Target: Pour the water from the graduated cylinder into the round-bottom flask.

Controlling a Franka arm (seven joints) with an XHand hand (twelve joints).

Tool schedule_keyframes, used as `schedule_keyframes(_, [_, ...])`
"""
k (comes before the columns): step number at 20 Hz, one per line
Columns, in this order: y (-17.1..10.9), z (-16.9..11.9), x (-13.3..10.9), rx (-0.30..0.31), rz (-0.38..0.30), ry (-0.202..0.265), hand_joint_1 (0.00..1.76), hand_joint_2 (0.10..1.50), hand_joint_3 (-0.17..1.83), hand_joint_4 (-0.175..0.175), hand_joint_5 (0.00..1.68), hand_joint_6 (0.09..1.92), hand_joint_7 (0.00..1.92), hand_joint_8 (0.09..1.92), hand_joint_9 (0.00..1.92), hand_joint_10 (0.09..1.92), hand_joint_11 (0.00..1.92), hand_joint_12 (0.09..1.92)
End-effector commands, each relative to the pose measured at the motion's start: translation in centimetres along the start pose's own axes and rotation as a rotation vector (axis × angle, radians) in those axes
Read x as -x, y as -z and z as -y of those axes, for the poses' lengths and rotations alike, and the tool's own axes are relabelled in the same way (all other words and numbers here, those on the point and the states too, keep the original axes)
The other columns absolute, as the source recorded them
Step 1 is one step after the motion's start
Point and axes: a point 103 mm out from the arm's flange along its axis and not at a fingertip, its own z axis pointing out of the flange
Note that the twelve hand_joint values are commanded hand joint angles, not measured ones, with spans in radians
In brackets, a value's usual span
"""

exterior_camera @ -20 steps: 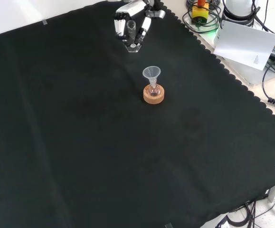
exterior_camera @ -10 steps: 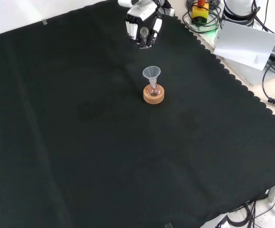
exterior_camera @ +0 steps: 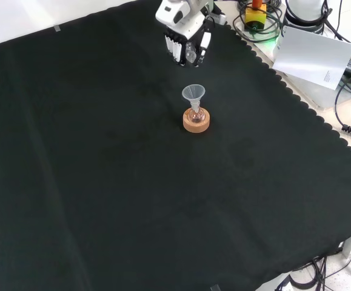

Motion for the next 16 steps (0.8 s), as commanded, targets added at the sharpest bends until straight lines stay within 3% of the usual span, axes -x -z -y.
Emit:
schedule_keyframes(1, [-0.4, -0.7, -0.8, -0.067, 0.085, 0.015, 1.28, 1.06, 0.00, -0.175, 1.08, 0.84, 1.12, 0.82, 1.51, 0.09, 1.29, 0.71])
schedule_keyframes(16, [0.4, -2.1, -1.4, -0.184, 0.224, -0.019, 1.28, 1.06, 0.00, -0.175, 1.08, 0.84, 1.12, 0.82, 1.51, 0.09, 1.28, 0.71])
